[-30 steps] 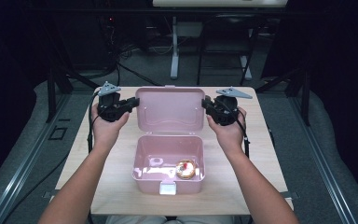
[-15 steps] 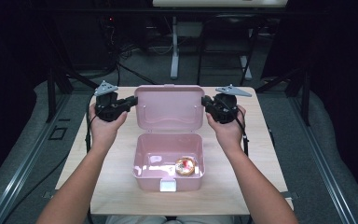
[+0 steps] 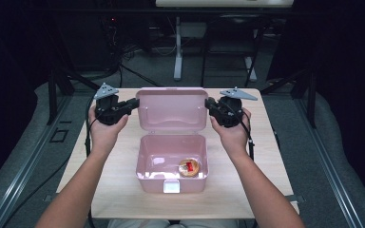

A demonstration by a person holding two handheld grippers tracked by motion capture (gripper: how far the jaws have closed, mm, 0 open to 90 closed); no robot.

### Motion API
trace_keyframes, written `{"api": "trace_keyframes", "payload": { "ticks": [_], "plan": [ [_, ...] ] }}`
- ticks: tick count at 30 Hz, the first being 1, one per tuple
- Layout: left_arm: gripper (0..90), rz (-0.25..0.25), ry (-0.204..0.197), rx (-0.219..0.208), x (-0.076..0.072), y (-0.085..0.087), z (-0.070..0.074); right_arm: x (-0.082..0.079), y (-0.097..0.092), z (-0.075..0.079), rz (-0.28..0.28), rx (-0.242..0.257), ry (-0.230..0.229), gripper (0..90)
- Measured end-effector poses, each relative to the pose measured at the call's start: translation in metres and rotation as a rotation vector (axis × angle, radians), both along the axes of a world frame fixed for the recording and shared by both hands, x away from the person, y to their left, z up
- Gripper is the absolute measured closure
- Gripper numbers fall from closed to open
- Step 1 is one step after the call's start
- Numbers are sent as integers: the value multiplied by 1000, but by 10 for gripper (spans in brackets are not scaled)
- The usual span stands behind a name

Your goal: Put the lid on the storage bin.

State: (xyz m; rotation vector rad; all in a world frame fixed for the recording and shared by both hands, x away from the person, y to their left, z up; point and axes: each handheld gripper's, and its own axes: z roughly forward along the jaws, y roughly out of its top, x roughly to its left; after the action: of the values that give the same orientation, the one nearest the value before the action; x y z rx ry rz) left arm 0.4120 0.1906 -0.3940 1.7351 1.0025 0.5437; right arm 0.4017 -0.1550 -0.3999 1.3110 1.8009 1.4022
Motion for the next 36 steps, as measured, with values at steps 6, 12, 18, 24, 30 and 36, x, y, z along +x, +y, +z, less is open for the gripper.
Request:
{"api": "trace_keyframes", "payload": {
  "ticks": [6, 12, 18, 24, 30, 36],
  "plan": [
    [833, 0, -12, -11, -2, 0, 1, -2, 0, 0, 3, 3, -3, 832],
    [821, -3, -13, -6, -4, 0, 2, -3, 1, 0, 0, 4, -9, 825],
    [819, -7, -12, -7, -5, 0, 2, -4, 1, 0, 1, 2, -11, 826],
    [815, -9, -14, -17, -5, 1, 2, -5, 1, 0, 4, -2, -13, 824],
    [811, -14, -9, -25, -7, 2, 1, -7, 1, 1, 6, -8, -14, 823],
    [810, -19, -11, -26, -9, 3, 1, -9, 1, 1, 9, -6, -18, 820]
  ]
}}
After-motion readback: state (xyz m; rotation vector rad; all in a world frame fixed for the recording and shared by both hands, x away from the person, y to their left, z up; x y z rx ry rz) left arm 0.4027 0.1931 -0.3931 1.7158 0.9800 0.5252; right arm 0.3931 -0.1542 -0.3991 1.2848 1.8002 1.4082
